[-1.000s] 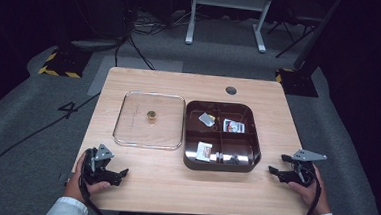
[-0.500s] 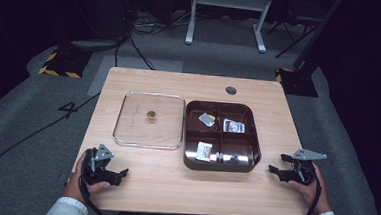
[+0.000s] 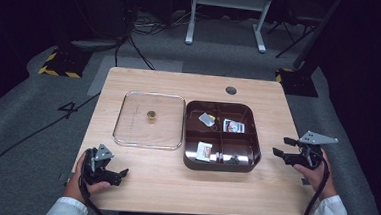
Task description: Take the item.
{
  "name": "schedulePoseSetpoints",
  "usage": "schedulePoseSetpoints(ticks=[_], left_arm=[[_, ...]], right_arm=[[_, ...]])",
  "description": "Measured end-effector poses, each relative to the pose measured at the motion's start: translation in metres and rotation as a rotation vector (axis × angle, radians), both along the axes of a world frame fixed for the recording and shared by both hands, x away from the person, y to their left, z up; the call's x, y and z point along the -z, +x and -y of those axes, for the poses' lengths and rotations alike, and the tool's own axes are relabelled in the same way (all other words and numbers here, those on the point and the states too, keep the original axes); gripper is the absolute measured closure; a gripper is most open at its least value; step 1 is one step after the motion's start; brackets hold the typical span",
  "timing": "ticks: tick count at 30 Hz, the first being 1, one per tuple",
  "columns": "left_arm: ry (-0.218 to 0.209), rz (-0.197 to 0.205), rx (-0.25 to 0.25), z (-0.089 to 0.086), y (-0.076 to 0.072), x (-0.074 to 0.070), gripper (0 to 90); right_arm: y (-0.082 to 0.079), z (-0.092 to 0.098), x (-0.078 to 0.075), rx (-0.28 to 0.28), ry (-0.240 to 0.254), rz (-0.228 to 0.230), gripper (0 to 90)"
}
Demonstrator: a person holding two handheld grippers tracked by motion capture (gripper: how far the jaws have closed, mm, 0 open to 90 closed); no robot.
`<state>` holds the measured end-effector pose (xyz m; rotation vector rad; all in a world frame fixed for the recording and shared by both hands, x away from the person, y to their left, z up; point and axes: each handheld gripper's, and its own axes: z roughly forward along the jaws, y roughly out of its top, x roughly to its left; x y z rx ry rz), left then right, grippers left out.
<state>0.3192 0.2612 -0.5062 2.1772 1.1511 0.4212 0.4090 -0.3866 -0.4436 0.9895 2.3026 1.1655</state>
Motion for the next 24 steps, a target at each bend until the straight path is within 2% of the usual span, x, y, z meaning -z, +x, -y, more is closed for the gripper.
schedulePoseSetpoints(ticks=[3, 6, 8, 10, 12, 14, 15, 20, 24], left_arm=[[0.000, 0.000, 0.000, 0.000, 0.000, 0.000, 0.4], [0.000, 0.000, 0.000, 0.000, 0.000, 0.000, 0.4], [0.000, 0.000, 0.000, 0.000, 0.000, 0.000, 0.4], [0.000, 0.000, 0.000, 0.000, 0.000, 0.000, 0.4], [0.000, 0.000, 0.000, 0.000, 0.000, 0.000, 0.4], [0.000, 0.000, 0.000, 0.000, 0.000, 0.000, 0.4], [0.000, 0.000, 0.000, 0.000, 0.000, 0.000, 0.4], [0.000, 0.000, 0.000, 0.000, 0.000, 0.000, 0.4], [0.000, 0.000, 0.000, 0.000, 0.000, 0.000, 0.4]], right_arm=[[0.013, -0.012, -0.016, -0.029, -0.031, 0.028, 31.4], [0.023, -0.018, -0.025, -0.043, -0.017, 0.042, 31.4], [0.025, -0.019, -0.026, -0.043, -0.012, 0.045, 31.2], [0.031, -0.022, -0.031, -0.042, 0.015, 0.059, 30.2], [0.040, -0.028, -0.034, -0.038, 0.032, 0.052, 28.5], [0.042, -0.029, -0.034, -0.040, 0.035, 0.059, 28.4], [0.048, -0.035, -0.036, -0.045, 0.040, 0.046, 24.7], [0.057, -0.049, -0.039, -0.039, 0.019, 0.073, 23.0], [0.065, -0.061, -0.043, -0.039, 0.030, 0.081, 23.3]])
